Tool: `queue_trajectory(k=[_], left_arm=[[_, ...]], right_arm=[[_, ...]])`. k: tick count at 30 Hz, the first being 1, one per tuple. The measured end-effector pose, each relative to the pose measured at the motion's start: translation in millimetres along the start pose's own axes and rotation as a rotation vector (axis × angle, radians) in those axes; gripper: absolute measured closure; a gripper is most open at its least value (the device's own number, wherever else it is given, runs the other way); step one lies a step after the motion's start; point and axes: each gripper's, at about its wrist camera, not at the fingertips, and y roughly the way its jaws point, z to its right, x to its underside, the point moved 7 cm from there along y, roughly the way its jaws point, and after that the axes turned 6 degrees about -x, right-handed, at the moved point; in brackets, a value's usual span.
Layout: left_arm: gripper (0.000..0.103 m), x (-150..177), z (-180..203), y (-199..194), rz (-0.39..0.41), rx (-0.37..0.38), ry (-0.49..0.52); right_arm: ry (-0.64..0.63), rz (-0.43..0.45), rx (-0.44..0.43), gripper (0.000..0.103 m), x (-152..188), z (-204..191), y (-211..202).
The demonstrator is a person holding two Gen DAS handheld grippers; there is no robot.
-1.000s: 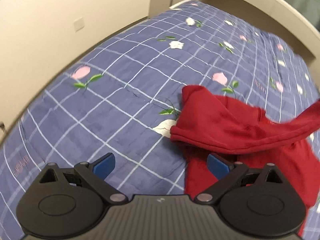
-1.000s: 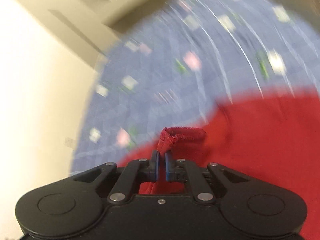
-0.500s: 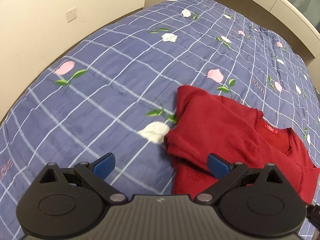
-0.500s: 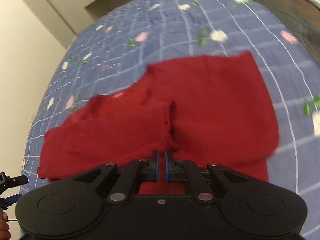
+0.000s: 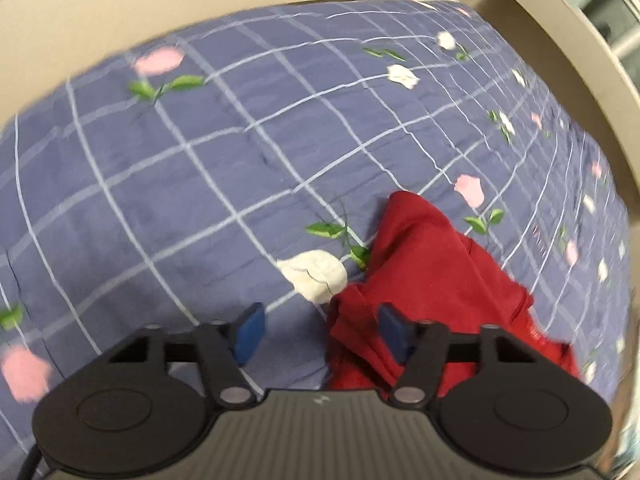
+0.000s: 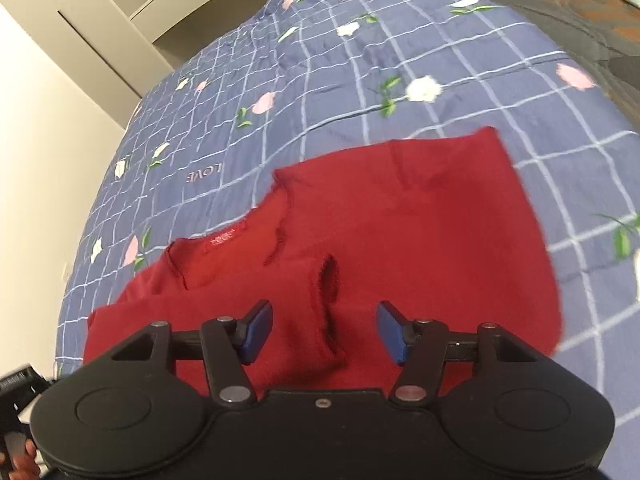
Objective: Fold small clothes
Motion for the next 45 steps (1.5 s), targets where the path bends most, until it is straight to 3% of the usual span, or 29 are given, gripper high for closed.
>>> queue_trajectory(k=[1,2,5,6,8,10,18,21,25,26,30,31,34,38,45], left_arm=[[0.047,1,-2,2,-0.013,0.021,-0.027],[0.047,2,-4,5,-0.028,0.047,-0.053],[0.048,2,-5,12,-0.065,0.123,-0.113],[0.050,1,-4,14,-0.078,0.149,-0.133],[0.065,-1,-5,19,-0.096,0.196,-0.194],[0.094,-3,-9,24,-0.107,0.200,-0.265],[0.097,1,-18,-6,0.025,0.178,-0.350],[0.097,14,-37,0,0.010,0.145,-0.385],[0.096,21,-44,11,-0.013,0.108,-0.339],[0.096,21,-42,10,-0.007,0.108,-0.325],[0.096,15,-36,7,0.003,0.113,-0.298],[0.096,15,-37,7,0.002,0.114,-0.296],[0.096,14,-39,6,-0.001,0.125,-0.282],[0.096,15,-40,9,-0.012,0.125,-0.249],[0.096,18,-42,8,-0.024,0.135,-0.234]], right_arm=[[-0.012,-0.014,0.006,0.081,1,-3,4],[-0.026,-0.022,0.015,0.089,4,-6,6],[-0.044,-0.018,0.036,0.096,14,-9,2],[-0.036,-0.018,0.038,0.097,19,-8,-1],[-0.032,-0.026,0.038,0.098,27,-4,-6],[-0.046,-0.044,0.038,0.099,35,-2,-8],[-0.065,-0.069,0.032,0.099,41,-3,-8],[-0.077,-0.080,0.032,0.099,41,-6,-4],[-0.090,-0.096,0.046,0.099,41,-7,1],[-0.096,-0.099,0.050,0.099,41,-7,1],[-0.196,-0.075,0.103,0.080,32,-20,-9],[-0.217,-0.064,0.106,0.069,28,-26,-11],[-0.302,-0.034,0.091,0.051,17,-54,-8],[-0.409,-0.051,-0.015,0.050,6,-109,24],[-0.564,-0.217,-0.234,0.050,26,-220,104]])
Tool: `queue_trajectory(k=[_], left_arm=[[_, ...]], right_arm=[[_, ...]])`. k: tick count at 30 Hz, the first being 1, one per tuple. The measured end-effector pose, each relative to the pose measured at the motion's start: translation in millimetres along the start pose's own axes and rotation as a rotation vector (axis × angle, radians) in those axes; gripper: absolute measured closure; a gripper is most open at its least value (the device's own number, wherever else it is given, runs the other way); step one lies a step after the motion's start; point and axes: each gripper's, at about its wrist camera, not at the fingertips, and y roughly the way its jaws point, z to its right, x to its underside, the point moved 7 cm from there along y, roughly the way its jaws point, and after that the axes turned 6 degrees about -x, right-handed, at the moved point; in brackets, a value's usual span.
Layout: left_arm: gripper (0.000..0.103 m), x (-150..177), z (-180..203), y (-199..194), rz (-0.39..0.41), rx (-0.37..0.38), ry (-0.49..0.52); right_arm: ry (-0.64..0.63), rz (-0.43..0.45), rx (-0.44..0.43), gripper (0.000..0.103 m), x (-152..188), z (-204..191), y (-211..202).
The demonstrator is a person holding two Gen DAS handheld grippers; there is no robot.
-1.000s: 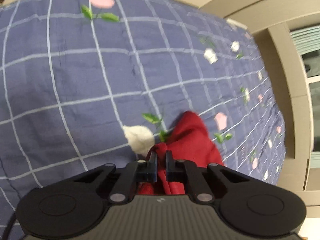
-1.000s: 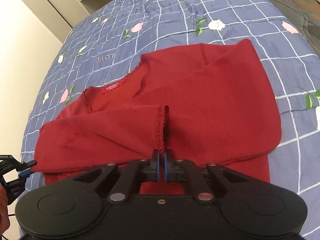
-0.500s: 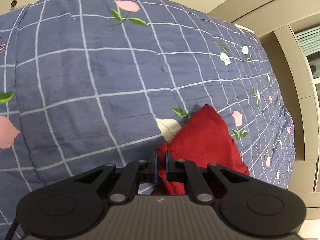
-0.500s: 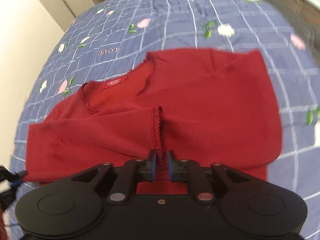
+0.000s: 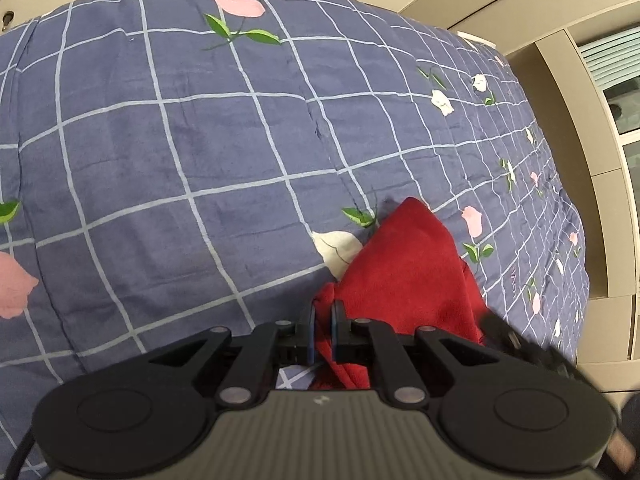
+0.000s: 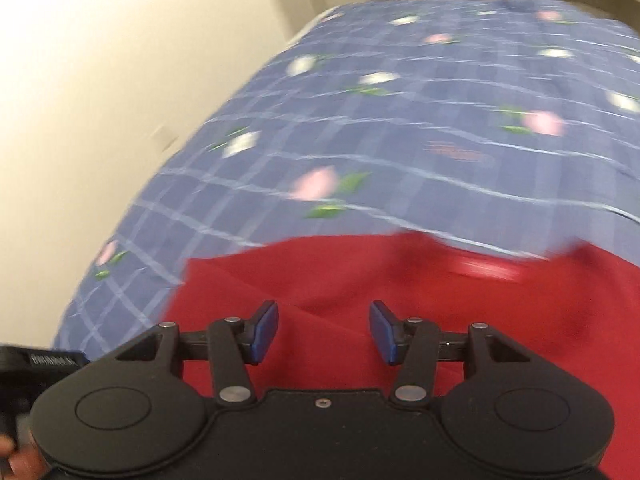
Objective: Fold small clothes
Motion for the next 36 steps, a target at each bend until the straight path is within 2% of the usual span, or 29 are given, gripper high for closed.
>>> queue_trajectory(k=[2,4,7,9,11,12,13,16,20,22,25,28,30,33,34,36], left_arm=[[0.096,0,-2,0,-0.004,0.001,-0.007],[0.096,0,-4,3,-0.011,-0.001,-0.016],[0.095,0,-6,8,-0.022,-0.016,-0.006],[0.093,-1,-6,10,-0.030,-0.029,0.012],[0.090,-3,-6,12,-0.036,-0.044,0.028],[0.085,-3,-6,12,-0.037,-0.051,0.038],[0.076,-4,-6,11,-0.036,-0.057,0.050],[0.063,-7,-6,2,-0.014,-0.075,0.096],[0.061,-12,-7,-11,0.031,-0.085,0.146],[0.061,-13,-3,-13,0.041,-0.096,0.179],[0.059,-14,3,-8,0.038,-0.117,0.239],[0.057,-11,9,-2,0.048,-0.146,0.288],[0.058,-10,8,4,0.051,-0.201,0.299],[0.061,-16,-2,5,0.063,-0.329,0.233],[0.061,-17,-4,2,0.068,-0.343,0.212],[0.061,-19,-5,-5,0.078,-0.322,0.180]], right_arm=[[-0.045,-0.043,-0.039,0.050,-6,-22,25],[-0.093,-0.089,-0.038,0.051,-6,-37,46],[-0.126,-0.143,0.040,0.051,-2,-35,71],[-0.108,-0.139,0.091,0.052,0,-22,72],[-0.071,-0.100,0.114,0.050,0,-7,58],[-0.055,-0.077,0.122,0.044,2,1,48],[-0.045,-0.053,0.135,0.034,4,9,36],[-0.015,0.018,0.172,0.018,21,33,-10],[0.063,0.086,0.321,0.016,61,68,-72],[0.138,0.129,0.377,0.011,87,87,-106],[0.209,0.116,0.457,0.008,120,109,-132],[0.251,0.097,0.461,0.008,138,123,-137],[0.265,0.100,0.454,0.007,140,128,-136],[0.326,0.073,0.479,0.007,145,142,-125],[0.354,0.060,0.508,0.009,145,147,-122],[0.404,0.052,0.562,0.009,151,155,-126]])
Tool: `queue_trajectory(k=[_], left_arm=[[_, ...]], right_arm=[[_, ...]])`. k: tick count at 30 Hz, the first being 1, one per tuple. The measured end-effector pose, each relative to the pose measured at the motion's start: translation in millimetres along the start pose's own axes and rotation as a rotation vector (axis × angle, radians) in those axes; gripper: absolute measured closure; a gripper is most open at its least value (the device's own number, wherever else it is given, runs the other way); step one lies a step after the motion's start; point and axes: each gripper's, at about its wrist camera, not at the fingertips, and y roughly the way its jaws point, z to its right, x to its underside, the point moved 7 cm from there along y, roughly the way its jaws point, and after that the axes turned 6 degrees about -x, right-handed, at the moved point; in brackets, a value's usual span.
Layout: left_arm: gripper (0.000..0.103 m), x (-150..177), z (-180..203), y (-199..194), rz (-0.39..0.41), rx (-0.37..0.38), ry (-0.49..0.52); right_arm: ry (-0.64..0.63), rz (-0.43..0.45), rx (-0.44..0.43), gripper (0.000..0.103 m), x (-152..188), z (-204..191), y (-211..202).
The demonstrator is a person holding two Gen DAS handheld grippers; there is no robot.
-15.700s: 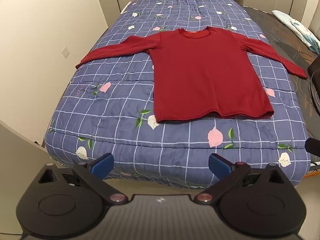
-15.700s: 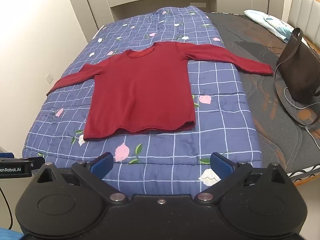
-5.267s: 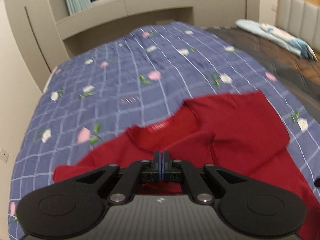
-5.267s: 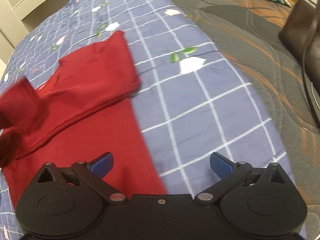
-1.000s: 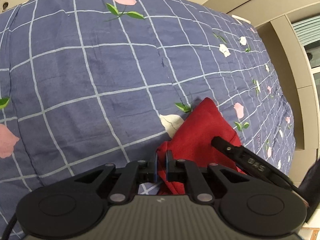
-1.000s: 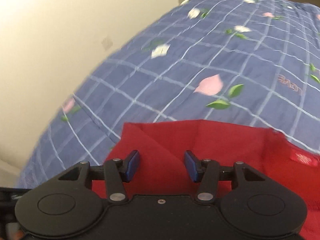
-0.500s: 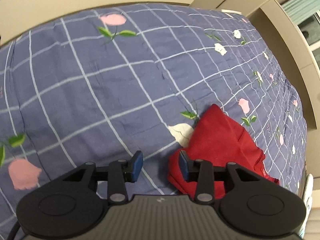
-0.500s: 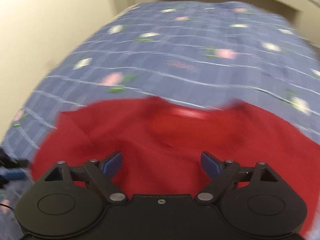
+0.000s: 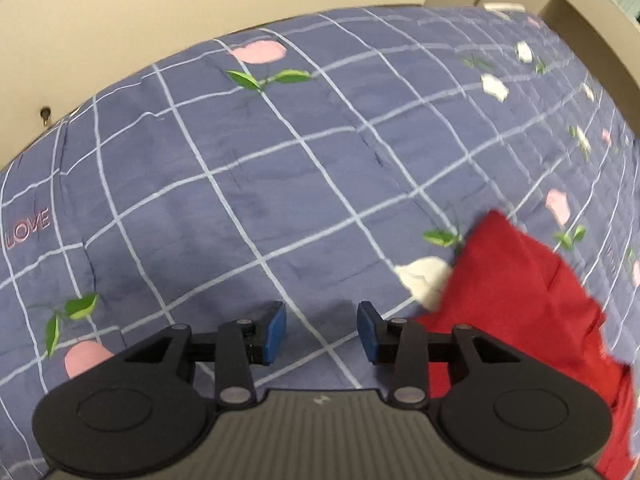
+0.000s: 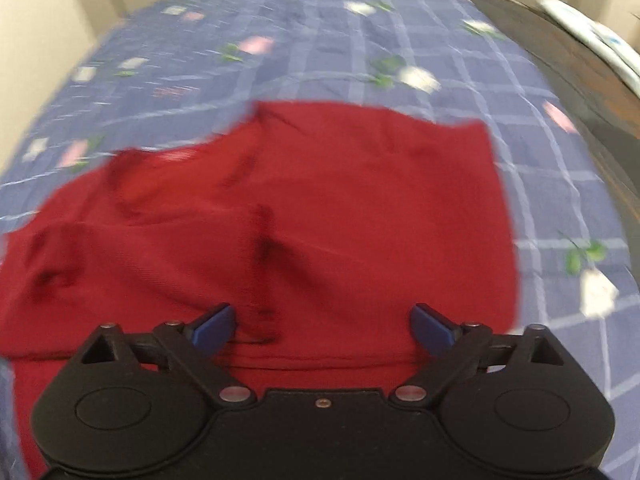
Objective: Fold small clothes
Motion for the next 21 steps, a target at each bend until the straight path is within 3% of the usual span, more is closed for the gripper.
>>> queue_trajectory(k=[4,8,11,12,13,14,15,16,19,21], left_arm=[[0.045,4,4,-21,0.048,0.073,0.043],[0.042,19,14,-35,0.063,0.147,0.124],[0.042,26,30,-34,0.059,0.170,0.197],[0.044,27,35,-33,0.059,0.169,0.222],[0.052,29,40,-32,0.055,0.173,0.252],[0.061,30,43,-31,0.049,0.174,0.272],[0.083,32,46,-29,0.046,0.168,0.292],[0.093,33,48,-28,0.047,0.154,0.304],[0.103,32,43,-28,0.078,0.114,0.317],[0.103,32,37,-26,0.083,0.086,0.318]], right_arm=[[0.039,0.066,-0.046,0.009,2,4,-20],[0.016,0.096,-0.168,0.011,1,-8,-26],[-0.007,0.081,-0.207,0.027,-2,-18,-19],[-0.015,0.074,-0.217,0.042,-4,-21,-15],[-0.022,0.064,-0.222,0.066,-6,-23,-12],[-0.024,0.050,-0.222,0.079,-6,-25,-10],[-0.016,0.042,-0.228,0.093,-7,-26,-10],[-0.007,0.049,-0.231,0.094,-7,-26,-13],[0.014,0.060,-0.219,0.096,-4,-19,-21],[0.027,0.046,-0.204,0.096,2,-12,-23]])
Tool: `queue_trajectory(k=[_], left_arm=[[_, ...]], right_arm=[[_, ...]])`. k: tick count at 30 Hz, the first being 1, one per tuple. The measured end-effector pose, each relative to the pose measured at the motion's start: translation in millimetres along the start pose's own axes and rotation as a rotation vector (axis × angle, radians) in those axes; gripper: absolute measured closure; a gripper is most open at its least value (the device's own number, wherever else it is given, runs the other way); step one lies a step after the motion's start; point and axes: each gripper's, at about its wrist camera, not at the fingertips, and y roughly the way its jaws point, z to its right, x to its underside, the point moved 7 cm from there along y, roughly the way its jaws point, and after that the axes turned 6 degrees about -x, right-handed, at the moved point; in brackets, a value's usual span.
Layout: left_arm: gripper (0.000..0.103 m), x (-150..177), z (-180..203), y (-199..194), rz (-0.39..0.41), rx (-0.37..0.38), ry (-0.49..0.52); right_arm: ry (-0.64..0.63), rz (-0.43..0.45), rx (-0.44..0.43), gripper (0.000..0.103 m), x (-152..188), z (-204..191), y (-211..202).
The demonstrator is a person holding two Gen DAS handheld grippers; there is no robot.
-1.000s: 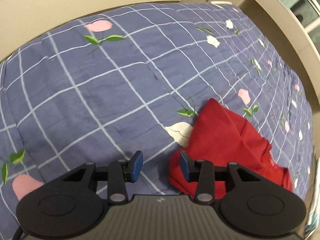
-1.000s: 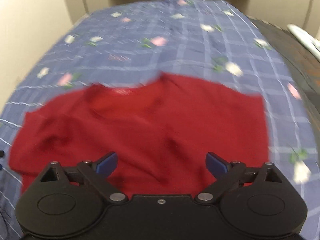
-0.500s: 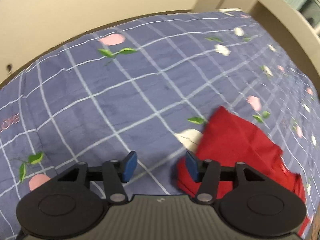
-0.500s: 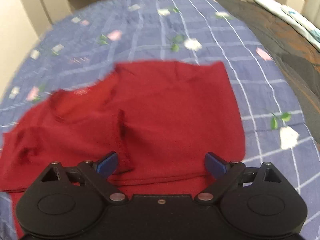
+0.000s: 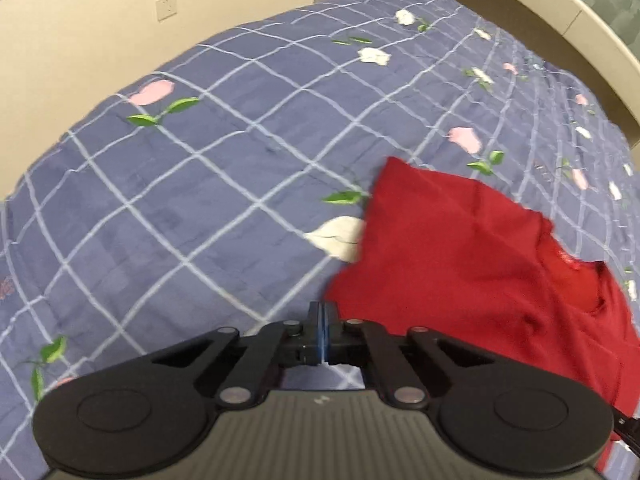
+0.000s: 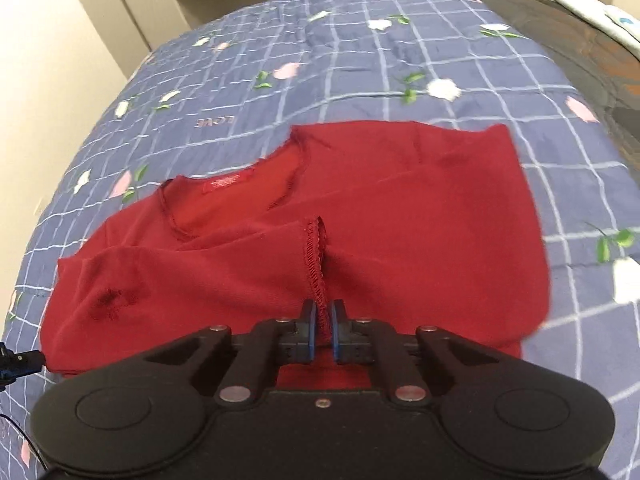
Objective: Fold small clothes
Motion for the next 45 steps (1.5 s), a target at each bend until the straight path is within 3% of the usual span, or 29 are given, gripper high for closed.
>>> queue_trajectory(k=[5,6,7,8,9,10,12,18,20,21,22,25,30,32,34,36,41,45], left_arm=[[0.103,2,-23,-1,-0.009,0.011,-0.027],[0.103,2,-25,-3,-0.007,0.039,-0.031],[0.097,1,-26,-3,-0.006,0.063,-0.034],[0.093,0,-26,-5,0.000,0.086,-0.033],[0.077,-1,-25,-6,0.009,0.108,-0.027],[0.057,-3,-22,-8,0.022,0.124,-0.015],[0.046,-7,-15,-8,0.054,0.137,0.030],[0.046,-13,23,11,0.048,0.180,0.248],[0.069,-11,30,26,-0.021,0.165,0.303],[0.085,-10,31,30,-0.056,0.158,0.312],[0.091,-10,32,29,-0.068,0.157,0.311],[0.094,-13,30,17,-0.078,0.143,0.275],[0.094,-16,28,8,-0.074,0.050,0.204],[0.089,-12,32,7,-0.066,0.048,0.195],[0.046,-9,30,0,-0.068,0.071,0.160],[0.030,-2,22,-13,-0.029,0.098,0.141],[0.015,44,-3,-40,0.003,0.109,0.184],[0.011,103,-23,-50,-0.068,0.101,0.221]], right_arm=[[0.003,-0.008,0.023,0.083,7,6,0],[0.011,-0.003,0.032,0.072,7,6,-2],[0.015,0.001,0.040,0.058,8,7,-5],[0.020,0.011,0.042,0.052,9,6,-10],[0.026,0.020,0.043,0.042,12,6,-14],[0.032,0.027,0.047,0.038,15,6,-19],[0.046,0.035,0.054,0.035,27,7,-32],[0.084,0.001,0.092,0.029,93,13,-73],[0.110,-0.022,0.111,0.028,118,17,-85],[0.123,-0.031,0.120,0.028,129,19,-91],[0.145,-0.042,0.133,0.028,142,22,-97],[0.210,-0.064,0.158,0.028,171,28,-113],[0.260,-0.097,0.182,0.028,200,34,-129],[0.266,-0.106,0.188,0.028,206,37,-133],[0.254,-0.111,0.191,0.027,208,39,-135],[0.243,-0.114,0.180,0.024,209,42,-138],[0.221,-0.125,0.152,0.019,217,55,-144],[0.222,-0.155,0.130,0.019,235,63,-146]])
